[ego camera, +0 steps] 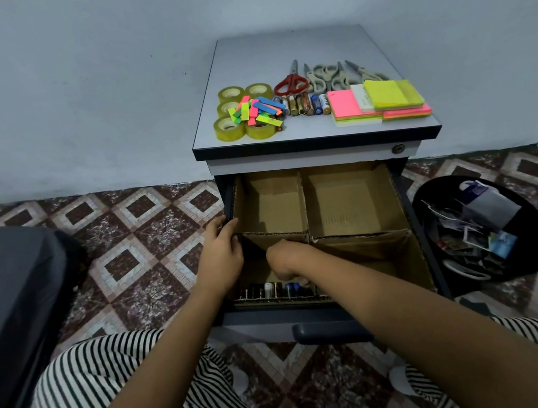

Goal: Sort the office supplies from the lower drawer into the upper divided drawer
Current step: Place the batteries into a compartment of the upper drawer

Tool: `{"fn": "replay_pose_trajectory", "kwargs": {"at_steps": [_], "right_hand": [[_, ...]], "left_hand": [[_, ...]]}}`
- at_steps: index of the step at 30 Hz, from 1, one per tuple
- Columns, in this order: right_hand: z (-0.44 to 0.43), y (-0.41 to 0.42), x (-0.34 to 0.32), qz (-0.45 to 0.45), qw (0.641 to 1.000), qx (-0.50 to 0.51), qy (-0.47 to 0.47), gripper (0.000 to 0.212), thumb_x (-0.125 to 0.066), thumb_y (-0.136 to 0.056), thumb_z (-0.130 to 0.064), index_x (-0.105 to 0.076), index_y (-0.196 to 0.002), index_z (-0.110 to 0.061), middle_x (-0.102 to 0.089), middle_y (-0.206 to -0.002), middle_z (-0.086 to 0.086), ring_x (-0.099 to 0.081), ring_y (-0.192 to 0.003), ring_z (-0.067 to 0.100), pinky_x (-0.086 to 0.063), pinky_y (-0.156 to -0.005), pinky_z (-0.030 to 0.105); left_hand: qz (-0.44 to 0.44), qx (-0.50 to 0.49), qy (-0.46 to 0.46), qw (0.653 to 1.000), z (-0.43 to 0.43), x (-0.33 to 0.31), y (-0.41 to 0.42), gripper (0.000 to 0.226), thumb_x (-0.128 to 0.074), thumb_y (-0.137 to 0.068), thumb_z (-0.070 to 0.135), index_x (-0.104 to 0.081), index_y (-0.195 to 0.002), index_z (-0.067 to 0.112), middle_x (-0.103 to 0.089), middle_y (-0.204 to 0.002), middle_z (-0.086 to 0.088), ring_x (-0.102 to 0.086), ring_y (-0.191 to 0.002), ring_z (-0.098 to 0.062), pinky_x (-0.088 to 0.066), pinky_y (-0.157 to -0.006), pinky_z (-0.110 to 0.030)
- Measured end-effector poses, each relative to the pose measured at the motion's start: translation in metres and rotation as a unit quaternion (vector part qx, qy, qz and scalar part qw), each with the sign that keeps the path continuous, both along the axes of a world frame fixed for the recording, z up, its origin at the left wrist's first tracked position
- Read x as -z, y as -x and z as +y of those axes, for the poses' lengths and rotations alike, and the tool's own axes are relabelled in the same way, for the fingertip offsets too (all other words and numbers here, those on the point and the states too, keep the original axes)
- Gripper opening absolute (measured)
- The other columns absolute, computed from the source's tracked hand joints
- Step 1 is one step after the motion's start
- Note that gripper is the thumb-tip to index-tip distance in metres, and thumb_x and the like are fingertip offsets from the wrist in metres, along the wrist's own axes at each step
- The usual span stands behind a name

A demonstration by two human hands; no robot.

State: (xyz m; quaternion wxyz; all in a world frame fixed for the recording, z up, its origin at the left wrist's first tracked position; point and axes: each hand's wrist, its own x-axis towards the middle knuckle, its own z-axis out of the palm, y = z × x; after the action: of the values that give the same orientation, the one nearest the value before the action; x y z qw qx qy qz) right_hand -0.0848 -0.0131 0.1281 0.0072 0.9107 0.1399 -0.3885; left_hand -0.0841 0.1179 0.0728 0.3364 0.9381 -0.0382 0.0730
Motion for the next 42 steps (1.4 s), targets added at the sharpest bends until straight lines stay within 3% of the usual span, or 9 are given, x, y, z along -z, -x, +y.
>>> {"fn": "replay_pose_trajectory", "kwargs": {"at_steps": [2,7,21,24,26,29,33,36,42], "right_hand": [[0.001,0.001,-0.001,-0.001,1.000,0.002,0.005,0.047,-0.045,-0.094,0.003,-0.033,-0.139,0.007,-0.056,-0.094,0.017,-0.041,-0.055,0.016,-0.040,-0.044,0.026],[0.001,-0.001,0.000,0.010,1.000,-0.012,0.021,0.044,-0.044,-0.095,0.002,-0.034,-0.137,0.009,-0.052,-0.128,0.022,-0.042,-0.055,0.015,-0.038,-0.033,0.017],[0.006,-0.007,0.020,0.053,0.993,0.109,0.006,0.051,-0.045,-0.094,0.001,-0.027,-0.141,0.006,-0.054,-0.124,0.025,-0.053,-0.064,0.023,-0.051,-0.063,0.030],[0.005,-0.006,0.017,0.054,0.993,0.100,-0.007,0.047,-0.043,-0.096,0.000,-0.029,-0.140,0.006,-0.053,-0.127,0.024,-0.061,-0.077,0.025,-0.047,-0.057,0.029],[0.005,-0.005,0.014,0.053,0.994,0.094,-0.014,0.046,-0.042,-0.096,0.000,-0.031,-0.140,0.005,-0.050,-0.131,0.021,-0.061,-0.087,0.025,-0.051,-0.068,0.031],[0.004,-0.005,0.009,0.067,0.992,0.101,-0.023,0.045,-0.042,-0.097,-0.001,-0.032,-0.140,0.005,-0.051,-0.131,0.021,-0.055,-0.076,0.022,-0.046,-0.095,0.034],[0.004,-0.005,0.008,0.068,0.993,0.098,-0.028,0.042,-0.044,-0.097,-0.003,-0.035,-0.137,0.006,-0.054,-0.125,0.023,-0.062,-0.086,0.027,-0.051,-0.071,0.035],[0.002,-0.006,0.008,0.072,0.990,0.119,-0.036,0.047,-0.042,-0.096,-0.002,-0.027,-0.140,0.008,-0.058,-0.120,0.027,-0.066,-0.097,0.030,-0.053,-0.080,0.037],[-0.028,-0.012,-0.017,0.016,0.968,0.188,-0.164,0.027,-0.046,-0.097,-0.014,-0.051,-0.120,0.001,-0.067,-0.107,0.021,-0.068,-0.071,0.021,-0.055,-0.064,0.025]], "left_hand": [[0.000,0.001,-0.003,1.000,0.000,0.000,0.000,0.042,-0.045,-0.095,0.004,-0.046,-0.136,0.004,-0.033,-0.146,-0.013,-0.035,-0.133,-0.024,-0.027,-0.102,-0.017],[-0.003,0.004,-0.009,1.000,0.000,0.000,0.000,0.042,-0.045,-0.095,0.003,-0.046,-0.137,0.004,-0.033,-0.146,-0.014,-0.035,-0.134,-0.025,-0.028,-0.105,-0.021],[0.000,0.005,-0.011,1.000,0.001,0.000,0.000,0.042,-0.045,-0.095,0.005,-0.046,-0.137,0.005,-0.032,-0.146,-0.012,-0.035,-0.134,-0.024,-0.029,-0.105,-0.021],[0.002,0.007,-0.010,1.000,0.001,0.000,0.000,0.042,-0.045,-0.095,0.004,-0.046,-0.137,0.004,-0.032,-0.146,-0.013,-0.036,-0.133,-0.025,-0.030,-0.105,-0.023],[0.003,0.008,-0.009,1.000,0.001,0.000,0.000,0.042,-0.045,-0.095,0.004,-0.047,-0.136,0.004,-0.032,-0.146,-0.014,-0.036,-0.133,-0.026,-0.030,-0.105,-0.023],[0.003,0.009,-0.015,1.000,0.001,0.000,0.000,0.042,-0.045,-0.095,0.003,-0.046,-0.136,0.004,-0.032,-0.146,-0.015,-0.035,-0.134,-0.026,-0.030,-0.105,-0.023],[0.005,0.007,-0.019,1.000,0.002,0.000,0.000,0.042,-0.045,-0.095,0.004,-0.046,-0.137,0.005,-0.032,-0.147,-0.014,-0.034,-0.135,-0.026,-0.031,-0.107,-0.025],[0.008,0.007,-0.019,1.000,0.002,0.001,0.000,0.043,-0.045,-0.095,0.005,-0.045,-0.138,0.005,-0.031,-0.147,-0.013,-0.034,-0.135,-0.025,-0.030,-0.107,-0.024],[0.015,0.005,-0.020,1.000,0.001,0.000,0.002,0.043,-0.046,-0.096,0.010,-0.044,-0.139,0.008,-0.030,-0.149,-0.010,-0.033,-0.136,-0.023,-0.033,-0.110,-0.029]]}}
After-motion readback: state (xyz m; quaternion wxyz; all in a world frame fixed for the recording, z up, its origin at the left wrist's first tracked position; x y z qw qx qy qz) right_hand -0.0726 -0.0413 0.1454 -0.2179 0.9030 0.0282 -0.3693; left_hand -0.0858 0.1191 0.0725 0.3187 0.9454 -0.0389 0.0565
